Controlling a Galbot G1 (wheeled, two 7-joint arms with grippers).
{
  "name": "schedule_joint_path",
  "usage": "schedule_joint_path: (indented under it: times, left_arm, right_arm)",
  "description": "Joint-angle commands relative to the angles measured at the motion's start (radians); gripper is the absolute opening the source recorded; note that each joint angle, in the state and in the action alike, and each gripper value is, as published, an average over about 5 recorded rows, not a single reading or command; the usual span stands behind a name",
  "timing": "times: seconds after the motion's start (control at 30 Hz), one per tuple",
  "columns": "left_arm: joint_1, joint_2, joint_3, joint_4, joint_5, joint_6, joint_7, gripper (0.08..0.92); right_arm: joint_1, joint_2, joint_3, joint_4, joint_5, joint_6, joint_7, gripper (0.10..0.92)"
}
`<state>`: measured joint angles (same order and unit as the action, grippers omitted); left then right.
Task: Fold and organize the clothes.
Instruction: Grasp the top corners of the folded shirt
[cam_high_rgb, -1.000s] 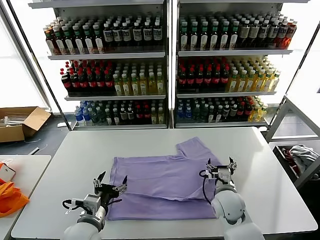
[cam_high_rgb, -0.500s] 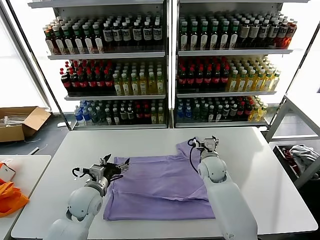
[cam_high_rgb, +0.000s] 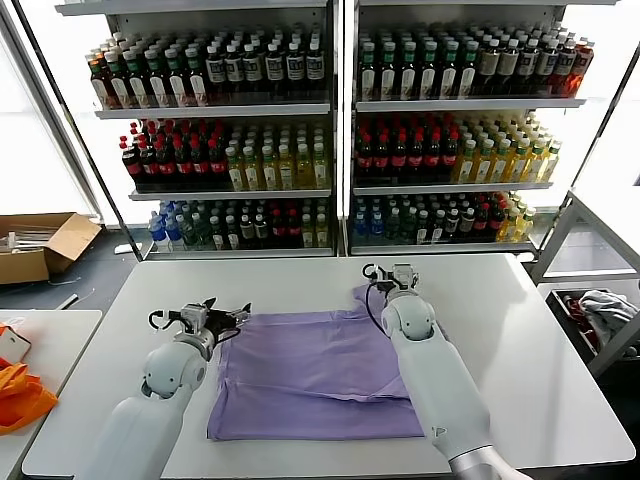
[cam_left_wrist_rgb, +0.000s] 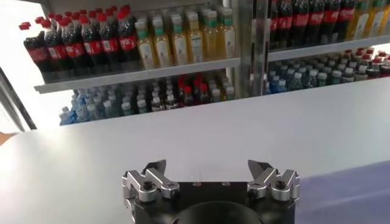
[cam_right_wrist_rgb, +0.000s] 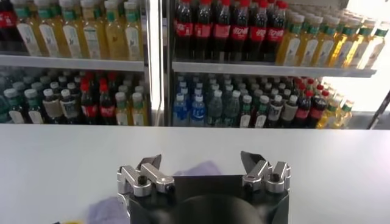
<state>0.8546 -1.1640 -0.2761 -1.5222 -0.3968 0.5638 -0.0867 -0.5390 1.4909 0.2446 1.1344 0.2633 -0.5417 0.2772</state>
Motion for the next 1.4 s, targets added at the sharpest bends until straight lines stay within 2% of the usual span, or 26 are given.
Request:
schedule_joint_path:
  times: [0.03,0.37,0.6,0.73,1.13,1.27,1.4]
  left_arm:
    - [-0.056,-0.015,0.002,0.106,-0.01,0.0,-0.002,0.823]
    - [-0.003,-0.002,-0.005,0.052,-0.013,0.012,-0.01,0.822]
    - [0.072,0.019,-0.017,-0.085,-0.035,0.013,-0.011,0.823]
    - [0.104,0.015,-0.021,-0.124,-0.041,0.012,-0.006,0.822]
    - [0.11,0.007,-0.019,-0.068,-0.033,0.013,0.007,0.822]
    - [0.112,0.001,-0.015,-0.058,-0.032,0.013,0.007,0.758]
    - [0.111,-0.006,-0.006,-0.048,-0.032,0.013,0.007,0.646]
  right_arm:
    - [0.031,0.019,0.007,-0.116,0.006,0.015,-0.016,0.823]
    - [0.0,0.018,0.008,-0.082,0.005,-0.006,-0.007,0.823]
    - [-0.022,0.005,0.006,-0.059,0.0,-0.011,-0.008,0.823]
    - [-0.032,0.006,0.005,-0.048,-0.004,-0.014,-0.006,0.823]
    - [-0.054,0.01,0.007,-0.023,-0.006,-0.026,-0.001,0.822]
    - [-0.06,0.012,0.007,-0.018,-0.006,-0.026,-0.002,0.806]
    - [-0.061,0.009,0.008,-0.012,-0.004,-0.028,-0.002,0.73]
